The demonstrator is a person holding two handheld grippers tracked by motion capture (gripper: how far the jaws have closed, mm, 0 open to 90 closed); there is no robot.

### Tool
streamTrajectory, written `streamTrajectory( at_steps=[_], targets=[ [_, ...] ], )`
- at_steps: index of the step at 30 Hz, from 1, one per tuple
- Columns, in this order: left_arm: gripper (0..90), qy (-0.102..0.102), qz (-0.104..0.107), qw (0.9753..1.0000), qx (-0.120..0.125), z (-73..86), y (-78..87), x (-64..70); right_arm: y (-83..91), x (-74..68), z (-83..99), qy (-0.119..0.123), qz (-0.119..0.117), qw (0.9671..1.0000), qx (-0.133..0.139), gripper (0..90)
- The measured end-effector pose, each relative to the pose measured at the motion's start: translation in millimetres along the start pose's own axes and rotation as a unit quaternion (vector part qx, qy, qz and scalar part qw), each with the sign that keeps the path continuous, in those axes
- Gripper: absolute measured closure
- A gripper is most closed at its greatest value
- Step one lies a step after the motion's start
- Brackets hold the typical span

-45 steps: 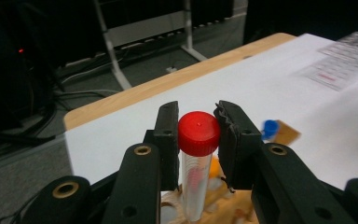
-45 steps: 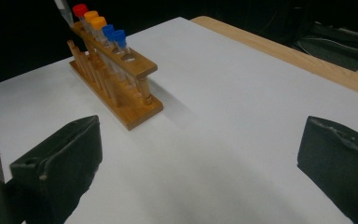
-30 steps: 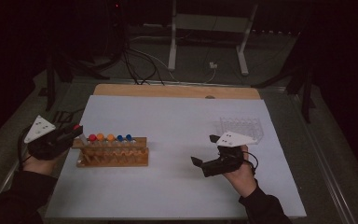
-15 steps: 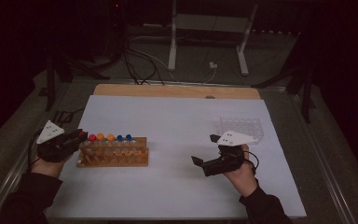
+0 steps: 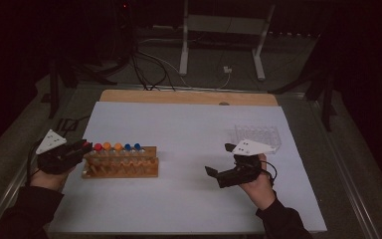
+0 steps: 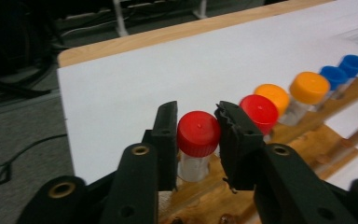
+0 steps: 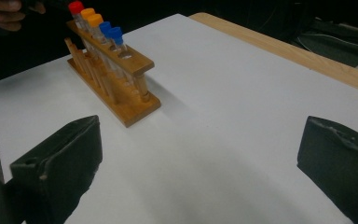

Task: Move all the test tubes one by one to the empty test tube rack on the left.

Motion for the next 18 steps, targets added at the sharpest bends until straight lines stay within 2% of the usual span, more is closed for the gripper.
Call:
streamTrajectory(
  at_steps=[5, 6, 8, 10, 12, 15, 17, 18],
  targets=[
    [37.8, 0.010, 0.007, 0.9999, 0.010, -0.6, 13.7, -1.0, 0.9, 0.8, -0.2, 0.000, 0.001, 1.0000, 0.001, 0.0],
    [31.4, 0.010, 0.015, 0.9997, 0.015, -0.4, 17.9, 0.0, 1.2, 0.8, -0.2, 0.000, 0.002, 1.0000, 0.001, 0.0],
    [24.2, 0.010, 0.028, 0.9990, 0.032, 0.6, 26.9, 4.9, 1.7, 0.8, -0.5, 0.000, 0.001, 1.0000, 0.002, 0.0],
    [16.1, 0.009, 0.052, 0.9976, 0.045, 2.1, 34.9, 12.3, 2.2, 0.8, -0.8, 0.000, 0.002, 1.0000, 0.004, 0.0],
    [14.0, 0.010, 0.064, 0.9964, 0.054, 3.3, 40.1, 20.8, 2.8, 1.0, -1.2, -0.001, 0.003, 1.0000, 0.006, 0.0],
    [10.2, 0.013, 0.094, 0.9931, 0.069, 7.6, 45.5, 42.2, 3.9, 1.3, -1.5, 0.002, 0.004, 0.9999, 0.009, 0.0],
    [9.3, 0.004, 0.102, 0.9923, 0.070, 11.8, 45.1, 56.0, 4.3, 1.8, -1.0, 0.000, 0.004, 0.9999, 0.010, 0.0],
    [7.8, 0.007, 0.109, 0.9913, 0.073, 14.6, 43.9, 64.1, 4.3, 1.9, -0.6, -0.001, 0.004, 0.9999, 0.010, 0.0]
  ],
)
Point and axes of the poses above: each handheld gripper's, and its own axes: y roughly backward along the jaws, z roughly out of its underside, x roughly to its right, the point moved 3 cm from there along -y, roughly forward along the jaws, and after that the axes turned 6 degrees about -z, right-handed, at the moved point
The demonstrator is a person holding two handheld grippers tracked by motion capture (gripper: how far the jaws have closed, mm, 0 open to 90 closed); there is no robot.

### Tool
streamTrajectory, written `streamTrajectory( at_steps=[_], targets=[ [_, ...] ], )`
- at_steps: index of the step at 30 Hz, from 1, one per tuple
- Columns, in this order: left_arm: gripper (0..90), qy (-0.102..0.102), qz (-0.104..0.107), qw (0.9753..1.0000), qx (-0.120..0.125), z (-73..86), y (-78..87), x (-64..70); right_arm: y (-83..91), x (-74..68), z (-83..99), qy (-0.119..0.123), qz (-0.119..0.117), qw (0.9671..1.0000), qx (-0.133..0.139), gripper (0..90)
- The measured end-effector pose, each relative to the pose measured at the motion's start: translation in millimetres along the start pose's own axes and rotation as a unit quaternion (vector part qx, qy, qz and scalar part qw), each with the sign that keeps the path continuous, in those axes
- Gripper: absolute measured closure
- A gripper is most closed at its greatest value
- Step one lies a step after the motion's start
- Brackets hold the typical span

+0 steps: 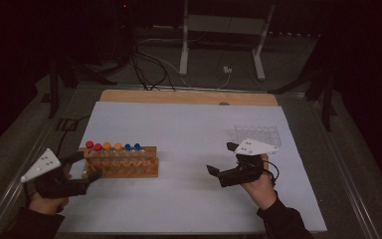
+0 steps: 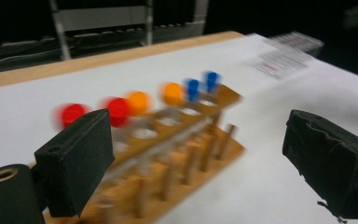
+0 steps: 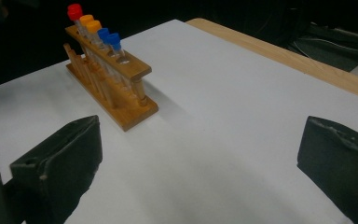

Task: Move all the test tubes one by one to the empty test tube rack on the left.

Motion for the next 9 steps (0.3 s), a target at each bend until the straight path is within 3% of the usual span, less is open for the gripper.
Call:
streamTrajectory(
  at_steps=[2, 3, 5, 7, 9],
  targets=[
    [1.3, -0.009, 0.022, 0.9997, -0.009, 7.1, -7.9, 15.8, 0.0, 0.7, 1.0, 0.000, 0.001, 1.0000, 0.000, 0.0],
    [1.3, -0.019, 0.024, 0.9995, -0.010, 11.5, -13.0, 25.2, -0.1, 0.7, 1.3, -0.001, -0.001, 1.0000, 0.000, 0.0],
    [0.5, -0.021, 0.044, 0.9988, -0.010, 17.2, -20.6, 36.7, -0.2, 0.9, 1.7, 0.000, 0.000, 1.0000, 0.001, 0.0],
    [0.5, -0.039, 0.055, 0.9976, -0.017, 25.5, -32.5, 47.3, -0.1, 0.7, 1.7, 0.000, -0.001, 1.0000, 0.002, 0.0],
    [0.5, -0.031, 0.066, 0.9972, -0.020, 32.8, -41.4, 50.8, -0.2, 0.7, 1.7, 0.002, 0.000, 1.0000, 0.003, 0.0]
  ],
)
Point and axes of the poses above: each handheld gripper's, and its own axes: y roughly backward along the jaws, z roughly out of its underside, x roughly to its right, the point moved 3 cm from there along -y, roughly forward along the jaws, and after that the axes turned 6 degrees about -z, right-handed, at the moved point
